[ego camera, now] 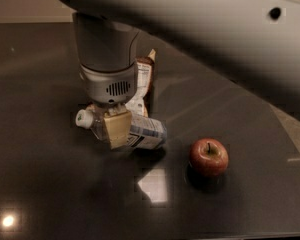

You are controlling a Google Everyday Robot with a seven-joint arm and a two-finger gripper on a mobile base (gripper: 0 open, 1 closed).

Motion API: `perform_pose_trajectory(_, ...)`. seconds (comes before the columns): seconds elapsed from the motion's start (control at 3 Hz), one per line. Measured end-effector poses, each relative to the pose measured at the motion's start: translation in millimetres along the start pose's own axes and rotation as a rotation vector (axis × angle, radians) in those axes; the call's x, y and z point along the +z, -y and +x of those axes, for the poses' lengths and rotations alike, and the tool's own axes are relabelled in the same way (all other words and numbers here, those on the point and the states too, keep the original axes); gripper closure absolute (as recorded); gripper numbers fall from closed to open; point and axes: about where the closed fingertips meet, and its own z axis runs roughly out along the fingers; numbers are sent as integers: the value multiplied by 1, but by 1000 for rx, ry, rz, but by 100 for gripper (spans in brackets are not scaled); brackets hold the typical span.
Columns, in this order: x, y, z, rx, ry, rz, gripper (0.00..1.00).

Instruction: Knock blue plastic bottle over

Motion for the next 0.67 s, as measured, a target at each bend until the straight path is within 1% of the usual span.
perform_pose_trajectory(0.33, 9, -2, -5, -58, -55, -6, 59)
perform_pose_trajectory(0.67, 16, -4, -10, -87, -79, -14, 36)
